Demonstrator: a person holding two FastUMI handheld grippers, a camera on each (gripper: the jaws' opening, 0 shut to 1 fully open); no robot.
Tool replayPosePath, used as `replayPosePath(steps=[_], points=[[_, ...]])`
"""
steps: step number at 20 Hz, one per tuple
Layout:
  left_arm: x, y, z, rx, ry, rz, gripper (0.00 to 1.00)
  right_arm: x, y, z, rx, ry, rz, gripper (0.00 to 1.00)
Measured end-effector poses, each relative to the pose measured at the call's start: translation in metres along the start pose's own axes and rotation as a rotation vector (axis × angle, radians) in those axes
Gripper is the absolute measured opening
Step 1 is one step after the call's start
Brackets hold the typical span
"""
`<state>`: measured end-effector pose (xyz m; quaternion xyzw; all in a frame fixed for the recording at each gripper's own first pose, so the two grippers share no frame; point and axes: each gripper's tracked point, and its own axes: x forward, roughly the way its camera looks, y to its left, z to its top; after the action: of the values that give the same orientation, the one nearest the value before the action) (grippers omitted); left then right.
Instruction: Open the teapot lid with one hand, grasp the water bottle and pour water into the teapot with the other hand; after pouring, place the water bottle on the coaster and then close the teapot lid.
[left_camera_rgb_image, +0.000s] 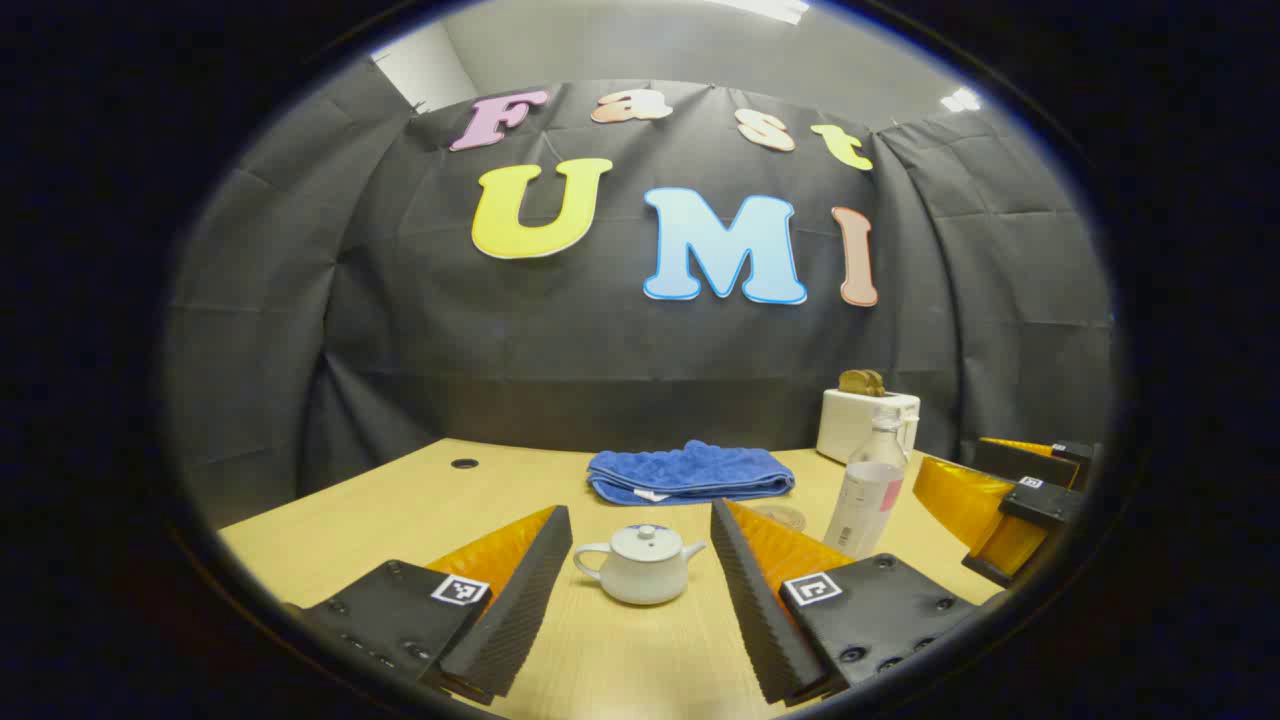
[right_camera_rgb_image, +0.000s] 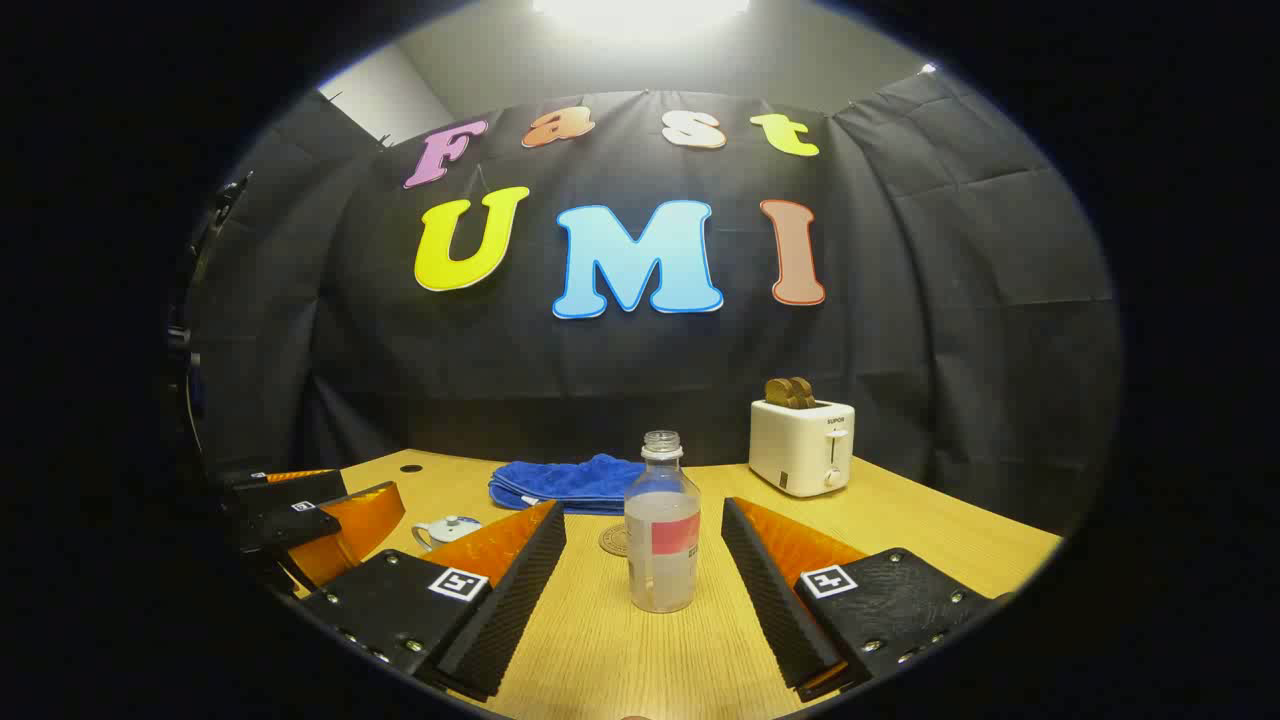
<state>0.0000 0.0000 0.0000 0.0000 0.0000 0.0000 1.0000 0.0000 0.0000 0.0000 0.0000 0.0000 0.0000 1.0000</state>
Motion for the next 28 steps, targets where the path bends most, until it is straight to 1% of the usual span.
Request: replayPosePath(steps=[10,18,24,28], points=[[0.002,-0.003,0.000,-0.004,-0.003,0.000,0.89,-0.002,-0.001,0.003,0.000,-0.010,0.001,0.98],[0.009,-0.003,-0.004,0.001,0.004,0.000,0.89,0.002,-0.008,-0.001,0.005,-0.011,-0.018,0.98],[0.016,-0.004,-0.011,-0.010,0.024,-0.007,0.89,0.004,-0.009,-0.004,0.011,-0.002,-0.022,0.98],[0.029,-0.003,-0.017,-0.008,0.033,-0.005,0.89,0.006,-0.007,-0.008,0.002,0.007,-0.018,0.98]])
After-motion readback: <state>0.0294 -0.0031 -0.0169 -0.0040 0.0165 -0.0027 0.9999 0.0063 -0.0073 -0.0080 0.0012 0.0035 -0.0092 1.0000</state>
